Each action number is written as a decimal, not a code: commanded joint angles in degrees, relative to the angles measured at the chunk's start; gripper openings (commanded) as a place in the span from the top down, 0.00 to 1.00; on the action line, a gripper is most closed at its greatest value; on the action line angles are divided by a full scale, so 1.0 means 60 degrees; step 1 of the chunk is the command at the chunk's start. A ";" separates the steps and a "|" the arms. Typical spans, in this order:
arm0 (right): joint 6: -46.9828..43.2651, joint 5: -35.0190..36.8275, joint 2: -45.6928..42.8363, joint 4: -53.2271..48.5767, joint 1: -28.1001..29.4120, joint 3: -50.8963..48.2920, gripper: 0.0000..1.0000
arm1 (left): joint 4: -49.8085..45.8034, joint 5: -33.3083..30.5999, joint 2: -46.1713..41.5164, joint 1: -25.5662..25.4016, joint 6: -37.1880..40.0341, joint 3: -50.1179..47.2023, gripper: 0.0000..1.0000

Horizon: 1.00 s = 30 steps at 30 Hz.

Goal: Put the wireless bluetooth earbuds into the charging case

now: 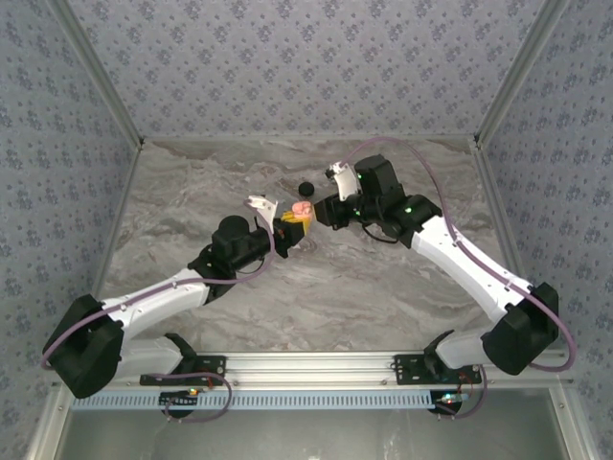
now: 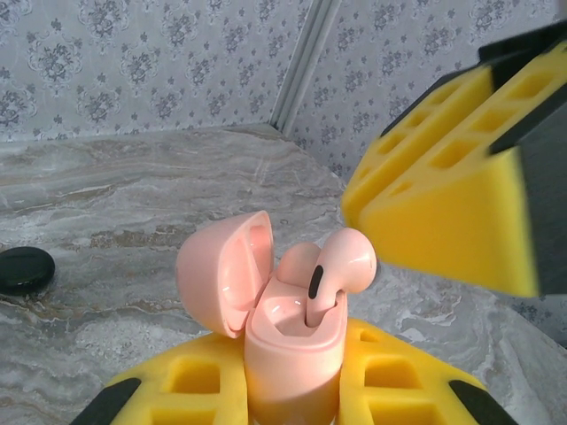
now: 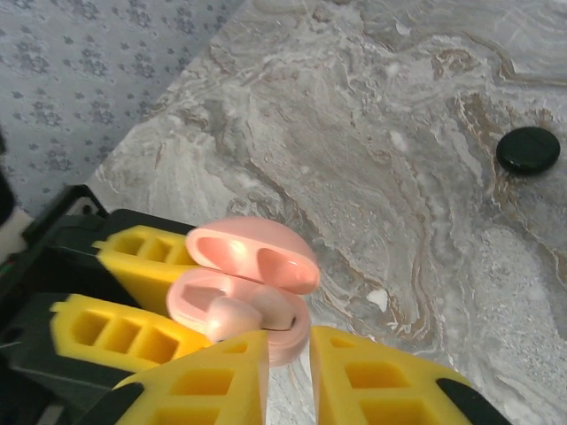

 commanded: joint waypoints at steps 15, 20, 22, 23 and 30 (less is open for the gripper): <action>-0.0246 -0.0721 0.0165 -0.0158 0.0062 0.0440 0.80 | 0.0152 0.0235 -0.0140 -0.0139 0.0294 0.0404 0.84; -0.0311 -0.0896 0.0142 -0.0157 0.0098 0.0470 0.80 | 0.0138 0.0200 -0.0120 -0.0152 0.0295 0.0446 0.84; -0.0350 -0.1013 0.0149 -0.0162 0.0121 0.0489 0.80 | 0.0137 0.0191 -0.0116 -0.0145 0.0309 0.0447 0.84; -0.0370 -0.1061 0.0145 -0.0165 0.0132 0.0490 0.80 | 0.0123 0.0178 -0.0117 -0.0150 0.0309 0.0439 0.84; -0.0561 -0.1223 0.0129 -0.0247 0.0293 0.0558 0.79 | 0.0042 0.0083 -0.0111 -0.0142 0.0305 0.0461 0.84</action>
